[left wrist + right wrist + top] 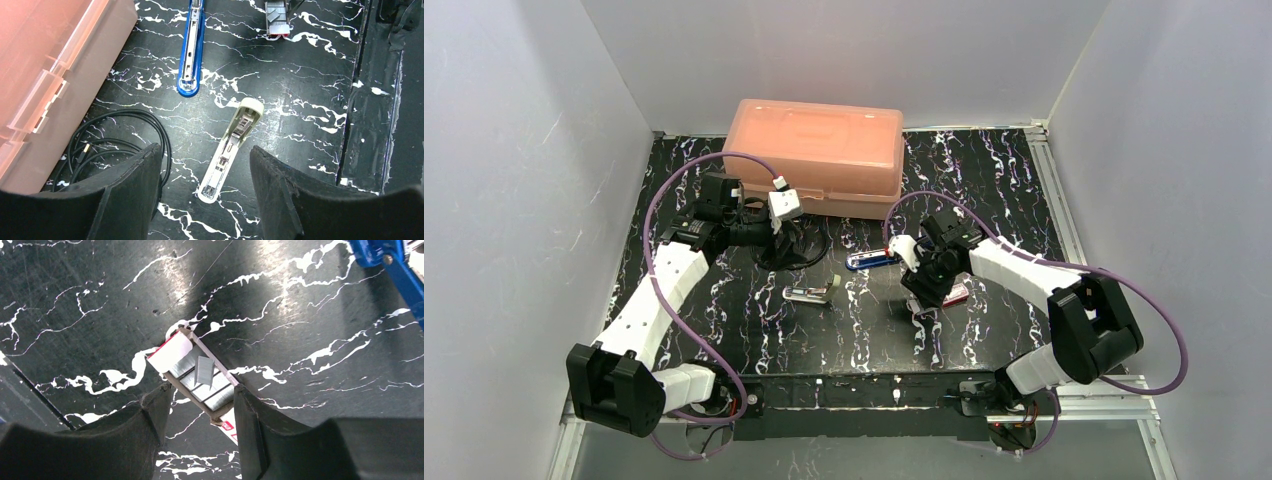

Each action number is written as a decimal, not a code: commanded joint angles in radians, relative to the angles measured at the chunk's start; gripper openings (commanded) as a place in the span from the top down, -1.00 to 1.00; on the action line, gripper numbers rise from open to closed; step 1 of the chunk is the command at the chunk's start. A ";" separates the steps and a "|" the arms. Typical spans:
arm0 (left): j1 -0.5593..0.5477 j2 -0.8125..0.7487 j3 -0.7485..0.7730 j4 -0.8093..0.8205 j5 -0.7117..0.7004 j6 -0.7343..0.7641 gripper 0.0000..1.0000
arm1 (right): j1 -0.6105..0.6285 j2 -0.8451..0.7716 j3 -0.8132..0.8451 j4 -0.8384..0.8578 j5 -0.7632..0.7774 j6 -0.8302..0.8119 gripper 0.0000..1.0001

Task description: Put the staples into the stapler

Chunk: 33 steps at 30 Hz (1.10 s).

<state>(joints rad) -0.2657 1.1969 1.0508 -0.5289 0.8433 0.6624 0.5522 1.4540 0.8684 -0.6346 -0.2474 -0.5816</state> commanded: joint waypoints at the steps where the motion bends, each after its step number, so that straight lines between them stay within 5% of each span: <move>1: 0.002 -0.025 -0.009 -0.026 -0.004 0.015 -0.26 | 0.011 -0.004 -0.009 0.053 0.031 0.046 -0.12; 33: 0.003 -0.040 -0.019 -0.033 -0.014 0.023 -0.26 | 0.039 0.027 -0.025 0.065 0.042 0.068 0.17</move>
<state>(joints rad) -0.2657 1.1873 1.0416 -0.5327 0.8188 0.6735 0.5850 1.4731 0.8520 -0.5907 -0.2077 -0.5255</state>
